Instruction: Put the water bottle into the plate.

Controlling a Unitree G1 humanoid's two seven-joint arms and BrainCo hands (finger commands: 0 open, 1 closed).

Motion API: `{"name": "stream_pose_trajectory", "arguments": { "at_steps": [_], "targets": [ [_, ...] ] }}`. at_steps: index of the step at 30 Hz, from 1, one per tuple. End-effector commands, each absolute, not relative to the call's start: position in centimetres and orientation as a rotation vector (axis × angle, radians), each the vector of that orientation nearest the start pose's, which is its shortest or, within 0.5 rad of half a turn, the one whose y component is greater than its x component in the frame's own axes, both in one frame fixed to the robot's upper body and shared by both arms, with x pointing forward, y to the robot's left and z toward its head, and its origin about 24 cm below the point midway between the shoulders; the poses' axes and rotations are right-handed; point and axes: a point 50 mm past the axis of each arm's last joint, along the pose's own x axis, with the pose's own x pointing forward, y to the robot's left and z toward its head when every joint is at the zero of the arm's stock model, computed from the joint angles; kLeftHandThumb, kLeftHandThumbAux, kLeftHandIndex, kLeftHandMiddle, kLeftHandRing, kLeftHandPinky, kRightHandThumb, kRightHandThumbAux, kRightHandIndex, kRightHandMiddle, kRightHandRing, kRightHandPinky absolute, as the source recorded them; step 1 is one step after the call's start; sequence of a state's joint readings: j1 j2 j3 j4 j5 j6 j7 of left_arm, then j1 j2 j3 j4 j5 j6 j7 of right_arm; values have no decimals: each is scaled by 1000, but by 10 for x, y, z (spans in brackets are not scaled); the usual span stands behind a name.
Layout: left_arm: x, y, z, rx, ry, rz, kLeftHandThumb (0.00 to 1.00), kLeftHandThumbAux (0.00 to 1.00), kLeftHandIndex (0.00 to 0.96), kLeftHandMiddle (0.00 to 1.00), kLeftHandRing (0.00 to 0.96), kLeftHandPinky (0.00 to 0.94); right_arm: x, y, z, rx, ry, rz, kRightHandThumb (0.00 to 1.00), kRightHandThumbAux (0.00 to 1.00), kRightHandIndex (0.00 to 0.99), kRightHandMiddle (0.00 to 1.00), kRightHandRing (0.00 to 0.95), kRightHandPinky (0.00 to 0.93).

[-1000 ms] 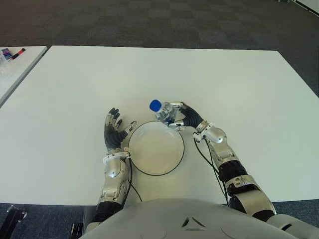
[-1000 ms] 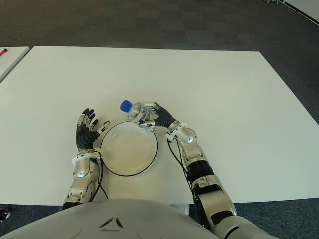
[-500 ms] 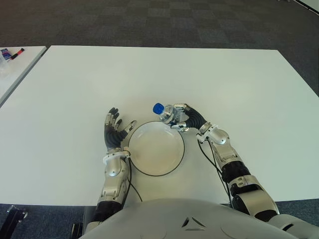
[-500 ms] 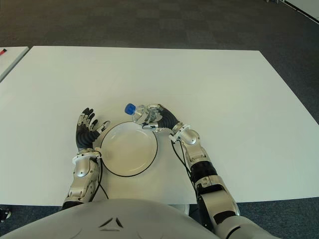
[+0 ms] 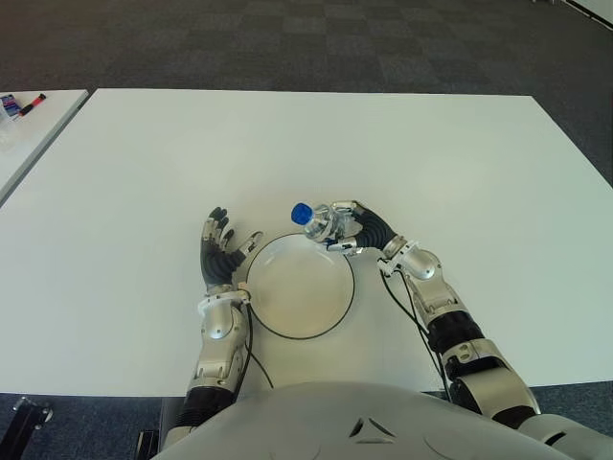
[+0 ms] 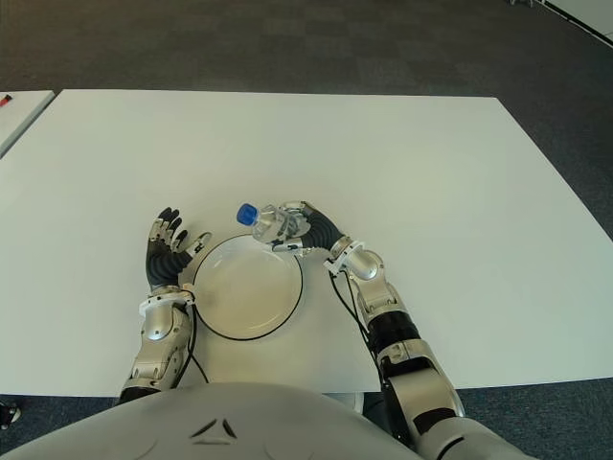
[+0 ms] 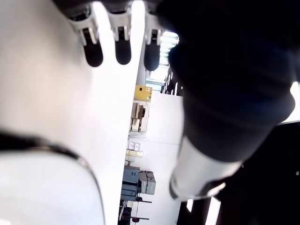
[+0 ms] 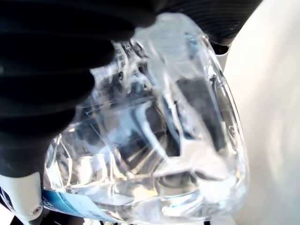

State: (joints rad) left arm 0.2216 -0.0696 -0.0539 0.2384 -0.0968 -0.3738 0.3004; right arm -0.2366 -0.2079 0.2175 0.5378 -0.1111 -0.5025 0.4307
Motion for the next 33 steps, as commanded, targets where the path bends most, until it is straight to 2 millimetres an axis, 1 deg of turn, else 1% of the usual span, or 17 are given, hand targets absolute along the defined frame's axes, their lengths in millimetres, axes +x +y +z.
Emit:
{"name": "stream_pose_trajectory", "arguments": {
  "at_steps": [1, 12, 28, 33],
  "targets": [
    [191, 132, -32, -213, 155, 362, 0, 943, 141, 137, 109, 130, 266, -109, 11, -362, -109, 788, 953, 657, 385, 504, 529, 843],
    [192, 132, -32, -209, 156, 364, 0, 941, 133, 132, 108, 134, 264, -105, 14, -385, -154, 798, 954, 657, 387, 504, 529, 845],
    [193, 131, -33, -217, 149, 363, 0, 960, 139, 138, 111, 133, 266, -101, 16, -361, -157, 830, 953, 657, 386, 503, 530, 848],
    [194, 130, -34, -219, 149, 360, 0, 964, 136, 135, 110, 134, 264, -95, 22, -350, -167, 855, 954, 657, 386, 503, 529, 849]
  ]
}}
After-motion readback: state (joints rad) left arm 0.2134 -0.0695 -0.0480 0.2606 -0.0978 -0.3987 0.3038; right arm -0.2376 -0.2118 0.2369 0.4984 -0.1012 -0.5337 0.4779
